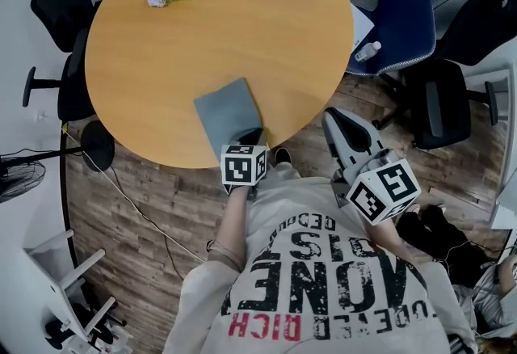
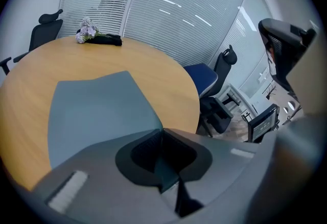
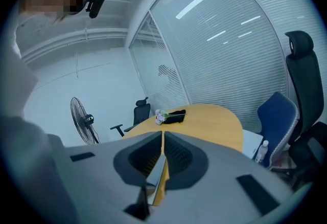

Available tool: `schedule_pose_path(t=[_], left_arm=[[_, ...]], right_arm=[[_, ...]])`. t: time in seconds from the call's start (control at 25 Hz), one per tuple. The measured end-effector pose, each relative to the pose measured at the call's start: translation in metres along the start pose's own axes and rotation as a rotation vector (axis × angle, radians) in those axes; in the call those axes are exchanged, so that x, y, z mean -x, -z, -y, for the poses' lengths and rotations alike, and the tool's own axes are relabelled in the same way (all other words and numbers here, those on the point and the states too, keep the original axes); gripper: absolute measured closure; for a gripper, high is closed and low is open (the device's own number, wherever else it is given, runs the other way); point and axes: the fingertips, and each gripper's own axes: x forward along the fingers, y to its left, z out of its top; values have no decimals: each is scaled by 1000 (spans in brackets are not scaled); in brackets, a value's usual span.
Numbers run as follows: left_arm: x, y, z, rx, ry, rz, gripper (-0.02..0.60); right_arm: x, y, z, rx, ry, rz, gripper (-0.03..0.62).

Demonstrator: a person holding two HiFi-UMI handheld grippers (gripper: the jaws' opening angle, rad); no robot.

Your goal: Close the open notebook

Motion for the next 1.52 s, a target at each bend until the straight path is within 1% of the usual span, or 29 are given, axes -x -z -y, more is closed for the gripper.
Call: schedule_pose_path(t=[0.08,0.2,0.44,0.6,0.88,1.0,1.04,1.24,1.52], left_arm=[[-3,2,-1,-6,-19,-17,551],[-4,2,-2,-5,-26,-28,551],[0,0,-1,-5,-10,5,547],[3,-3,4,2,19,25,538],[8,-5,10,37,76,85,484],[6,-3,16,63,122,87,408],[6,-1,16,68,127,84,397],[5,1,12,90,126,89,397],[6,1,13,82,122,96,397]], right_arm=[[1,1,1,-4,5,3,574],[1,1,0,-3,6,2,574],[3,1,0,-7,9,3,574],[4,1,0,-8,2,3,574],[2,4,-6,-8,-19,1,574],[3,4,-7,-5,-25,1,574],[2,4,-8,-4,-27,0,574],[2,3,-11,2,-31,-5,574],[5,3,-8,1,-28,-2,574]])
